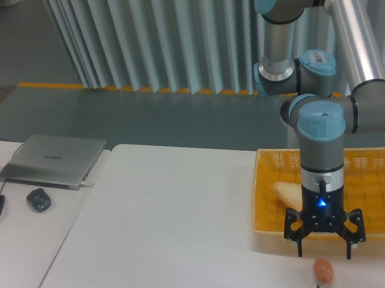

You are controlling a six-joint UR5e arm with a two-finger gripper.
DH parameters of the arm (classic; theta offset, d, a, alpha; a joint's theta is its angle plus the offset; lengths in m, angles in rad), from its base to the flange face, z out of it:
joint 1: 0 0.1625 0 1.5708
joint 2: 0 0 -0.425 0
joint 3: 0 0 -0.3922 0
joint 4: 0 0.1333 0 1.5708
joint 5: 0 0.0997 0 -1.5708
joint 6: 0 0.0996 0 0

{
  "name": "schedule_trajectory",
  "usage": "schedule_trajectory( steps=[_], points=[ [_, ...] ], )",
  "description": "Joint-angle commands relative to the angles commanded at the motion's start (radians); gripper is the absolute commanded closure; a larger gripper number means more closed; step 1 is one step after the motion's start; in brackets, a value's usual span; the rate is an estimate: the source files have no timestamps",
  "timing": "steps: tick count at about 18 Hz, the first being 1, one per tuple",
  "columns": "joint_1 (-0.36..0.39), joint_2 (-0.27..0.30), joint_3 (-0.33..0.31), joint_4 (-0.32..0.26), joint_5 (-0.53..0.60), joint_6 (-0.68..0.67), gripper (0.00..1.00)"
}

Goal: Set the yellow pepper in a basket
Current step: 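Move the gripper over the yellow bell pepper and lower it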

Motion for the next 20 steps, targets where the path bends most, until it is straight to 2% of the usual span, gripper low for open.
schedule_trajectory(
  steps=[5, 11, 20],
  points=[
    [-0.005, -0.041, 0.029, 0.002, -0.011, -0.003, 0.0],
    [-0.021, -0.087, 0.029, 0.0, -0.011, -0.011, 0.0],
    [-0.006, -0.123, 0.048, 0.0, -0.011, -0.023, 0.0]
  ],
)
